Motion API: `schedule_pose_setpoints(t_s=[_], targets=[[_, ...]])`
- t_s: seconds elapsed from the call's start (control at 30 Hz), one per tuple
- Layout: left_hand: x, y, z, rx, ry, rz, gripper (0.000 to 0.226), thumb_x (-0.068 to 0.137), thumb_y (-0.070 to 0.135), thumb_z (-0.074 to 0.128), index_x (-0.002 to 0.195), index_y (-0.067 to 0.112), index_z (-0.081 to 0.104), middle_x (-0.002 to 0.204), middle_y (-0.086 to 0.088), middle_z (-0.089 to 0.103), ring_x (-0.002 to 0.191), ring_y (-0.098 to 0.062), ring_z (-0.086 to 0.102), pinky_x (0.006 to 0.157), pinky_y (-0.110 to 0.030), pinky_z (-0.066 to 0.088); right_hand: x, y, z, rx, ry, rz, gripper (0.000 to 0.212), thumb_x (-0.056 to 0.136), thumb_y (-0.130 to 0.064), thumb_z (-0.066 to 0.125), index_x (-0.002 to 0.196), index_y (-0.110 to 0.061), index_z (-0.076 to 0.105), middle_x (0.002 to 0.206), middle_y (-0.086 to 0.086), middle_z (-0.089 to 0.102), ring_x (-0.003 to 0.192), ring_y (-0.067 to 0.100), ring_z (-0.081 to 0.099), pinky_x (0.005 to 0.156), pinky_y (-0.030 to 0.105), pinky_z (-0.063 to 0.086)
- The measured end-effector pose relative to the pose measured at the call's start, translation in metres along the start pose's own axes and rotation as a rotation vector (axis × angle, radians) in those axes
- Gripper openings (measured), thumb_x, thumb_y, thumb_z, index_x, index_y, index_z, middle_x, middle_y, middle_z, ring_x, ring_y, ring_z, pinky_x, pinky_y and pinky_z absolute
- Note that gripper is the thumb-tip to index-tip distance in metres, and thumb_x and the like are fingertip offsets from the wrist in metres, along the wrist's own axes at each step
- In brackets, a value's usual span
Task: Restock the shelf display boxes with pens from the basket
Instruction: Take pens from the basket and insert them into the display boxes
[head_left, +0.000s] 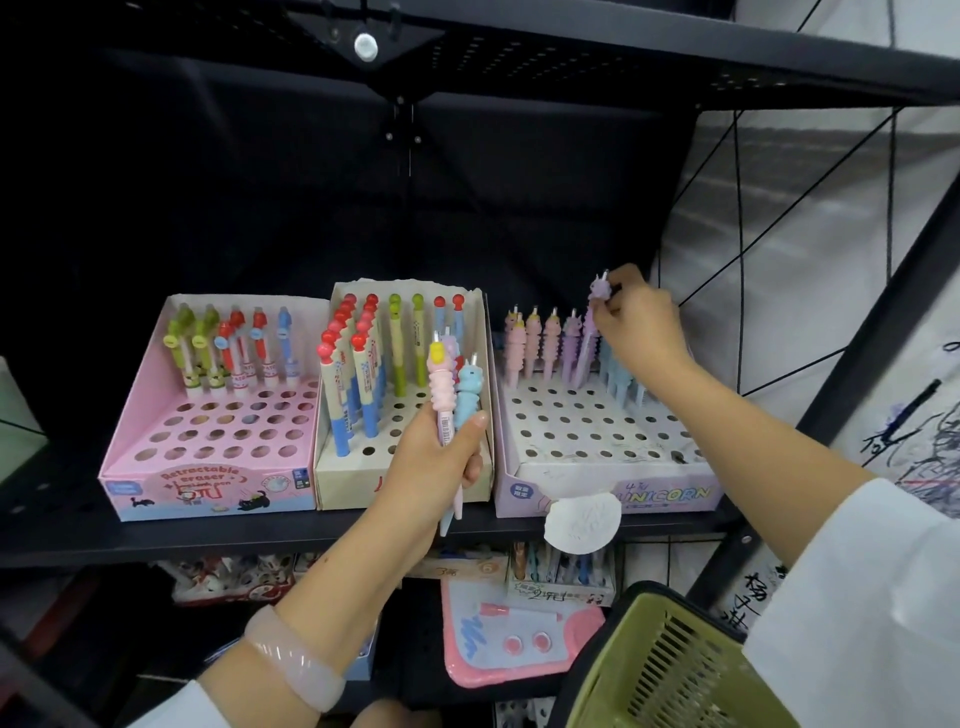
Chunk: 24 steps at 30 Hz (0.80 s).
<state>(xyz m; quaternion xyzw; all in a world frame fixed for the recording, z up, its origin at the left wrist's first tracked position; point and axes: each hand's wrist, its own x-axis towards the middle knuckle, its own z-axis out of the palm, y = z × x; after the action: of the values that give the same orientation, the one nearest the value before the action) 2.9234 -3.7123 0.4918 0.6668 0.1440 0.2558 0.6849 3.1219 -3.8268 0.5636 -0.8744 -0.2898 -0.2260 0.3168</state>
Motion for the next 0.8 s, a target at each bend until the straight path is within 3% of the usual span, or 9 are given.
schedule_pose_setpoints(t_s=[0.23, 0.4, 0.53, 0.67, 0.8], targets=[[-0.001, 0.001, 0.001, 0.000, -0.024, 0.007, 0.015, 0.095, 0.017, 0.049, 0.081, 0.016, 0.048, 0.047, 0.009, 0.046, 0.042, -0.003, 0.042, 0.044, -0.014, 0.038, 0.003, 0.000, 0.000, 0.001, -0.045, 0.032, 0.025, 0.095, -0.020, 0.050, 0.113, -0.003, 0.048, 0.079, 0.015, 0.060, 0.065, 0.024, 0.052, 0.055, 0.025, 0.035], [-0.002, 0.001, 0.001, -0.025, -0.015, -0.009, 0.015, 0.095, 0.016, 0.050, 0.080, 0.016, 0.050, 0.052, 0.008, 0.047, 0.042, -0.003, 0.043, 0.044, -0.015, 0.039, 0.004, 0.000, 0.001, -0.035, -0.026, 0.008, 0.024, 0.094, -0.019, 0.050, 0.111, -0.002, 0.048, 0.081, 0.019, 0.064, 0.070, 0.029, 0.057, 0.059, 0.029, 0.044], [-0.002, 0.001, 0.000, -0.039, -0.016, -0.026, 0.014, 0.094, 0.016, 0.051, 0.080, 0.014, 0.051, 0.048, 0.012, 0.051, 0.043, -0.003, 0.044, 0.044, -0.014, 0.040, -0.003, 0.002, 0.007, -0.086, -0.049, 0.001, 0.025, 0.094, -0.019, 0.050, 0.111, -0.002, 0.049, 0.084, 0.019, 0.066, 0.078, 0.033, 0.062, 0.071, 0.038, 0.052], [-0.003, 0.001, -0.002, -0.033, -0.015, -0.033, 0.015, 0.094, 0.015, 0.052, 0.079, 0.013, 0.053, 0.048, 0.012, 0.053, 0.043, -0.004, 0.044, 0.045, -0.015, 0.040, -0.004, 0.003, 0.012, -0.078, -0.078, 0.030, 0.025, 0.094, -0.018, 0.049, 0.111, 0.000, 0.048, 0.086, 0.022, 0.065, 0.081, 0.036, 0.062, 0.074, 0.042, 0.052], [-0.005, 0.002, -0.002, -0.012, -0.036, -0.020, 0.015, 0.094, 0.016, 0.052, 0.079, 0.012, 0.055, 0.049, 0.011, 0.054, 0.042, -0.004, 0.044, 0.045, -0.015, 0.039, 0.001, -0.001, 0.013, -0.217, -0.217, 0.062, 0.030, 0.096, -0.019, 0.046, 0.117, 0.002, 0.044, 0.092, 0.024, 0.062, 0.084, 0.037, 0.061, 0.064, 0.034, 0.044]])
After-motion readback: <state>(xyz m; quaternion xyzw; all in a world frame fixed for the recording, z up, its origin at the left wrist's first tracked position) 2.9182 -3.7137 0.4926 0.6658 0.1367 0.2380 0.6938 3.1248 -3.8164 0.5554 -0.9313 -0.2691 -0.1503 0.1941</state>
